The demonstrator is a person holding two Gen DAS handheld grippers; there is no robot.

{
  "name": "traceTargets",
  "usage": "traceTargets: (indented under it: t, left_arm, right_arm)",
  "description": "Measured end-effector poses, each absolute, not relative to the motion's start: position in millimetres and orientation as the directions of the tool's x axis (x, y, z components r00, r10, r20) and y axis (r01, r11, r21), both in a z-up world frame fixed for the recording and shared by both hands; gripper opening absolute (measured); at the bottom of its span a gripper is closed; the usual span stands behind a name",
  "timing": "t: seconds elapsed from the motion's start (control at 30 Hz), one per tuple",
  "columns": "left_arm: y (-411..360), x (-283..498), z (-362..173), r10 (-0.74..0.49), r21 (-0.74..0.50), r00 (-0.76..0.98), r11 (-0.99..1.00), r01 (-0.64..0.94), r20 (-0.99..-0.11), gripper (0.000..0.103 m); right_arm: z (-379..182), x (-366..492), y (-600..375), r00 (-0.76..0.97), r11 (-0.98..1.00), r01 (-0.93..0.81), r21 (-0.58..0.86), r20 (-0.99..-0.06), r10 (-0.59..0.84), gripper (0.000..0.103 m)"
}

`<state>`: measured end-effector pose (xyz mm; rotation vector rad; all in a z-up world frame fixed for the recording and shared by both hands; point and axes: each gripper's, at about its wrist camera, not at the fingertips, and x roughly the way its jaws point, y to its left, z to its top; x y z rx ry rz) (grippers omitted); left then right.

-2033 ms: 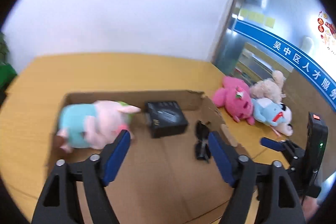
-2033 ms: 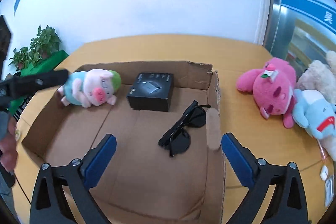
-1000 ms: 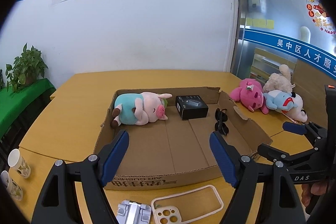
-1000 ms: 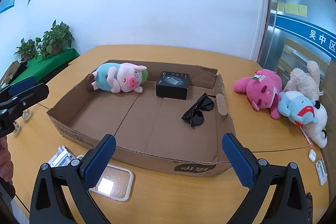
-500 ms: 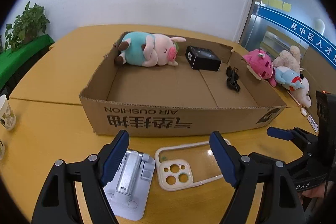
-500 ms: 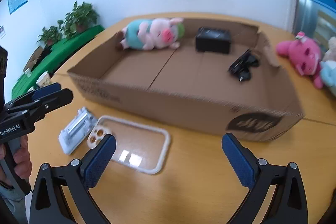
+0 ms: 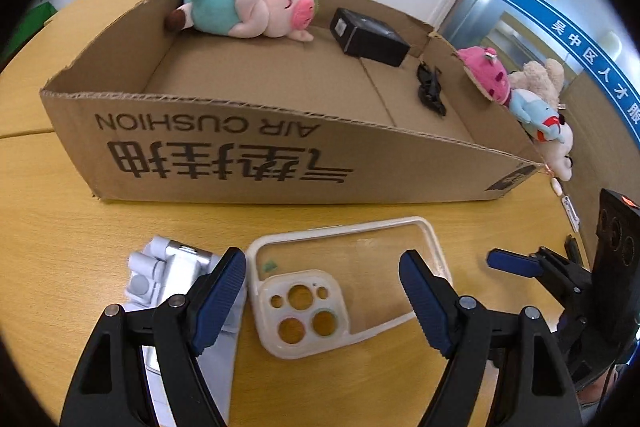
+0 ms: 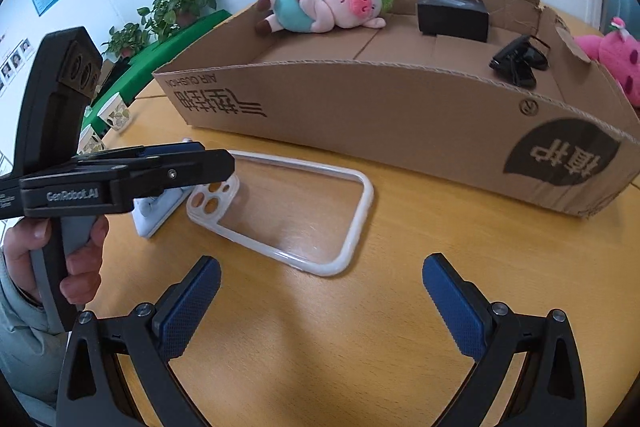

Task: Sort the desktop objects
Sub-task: 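Withdraw the right tool from the box while moving the left tool back, then move the left tool toward the clear phone case with white frame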

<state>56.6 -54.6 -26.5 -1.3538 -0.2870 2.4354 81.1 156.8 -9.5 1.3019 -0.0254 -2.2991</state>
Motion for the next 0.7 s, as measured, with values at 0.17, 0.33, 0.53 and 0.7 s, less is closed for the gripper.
traceTargets:
  t: [0.17, 0.33, 0.53, 0.7]
  left_arm:
    - [-58, 57, -29, 0.389, -0.309, -0.489, -0.920, -0.239, -0.780, 0.079]
    - [-67, 56, -29, 0.340, -0.250, -0.504, -0.938, -0.239, -0.794, 0.079]
    - [-82, 51, -28, 0.346, -0.281, -0.487, -0.938, -0.204, -0.802, 0.079]
    - [-76, 46, -31, 0.461, -0.404, -0.424, -0.888, -0.222, -0.780, 0.079]
  right_arm:
    - [-15, 79, 165, -0.415, -0.883, 0.386, 0.266, -0.805, -0.424, 0.102]
    - [-14, 75, 161, -0.410, -0.879, 0.390, 0.276, -0.803, -0.434, 0.102]
    - [-14, 73, 155, -0.404, -0.874, 0.398, 0.278, -0.802, -0.439, 0.102]
    - [-13, 68, 153, -0.400, -0.871, 0.400, 0.283, -0.801, -0.445, 0.102]
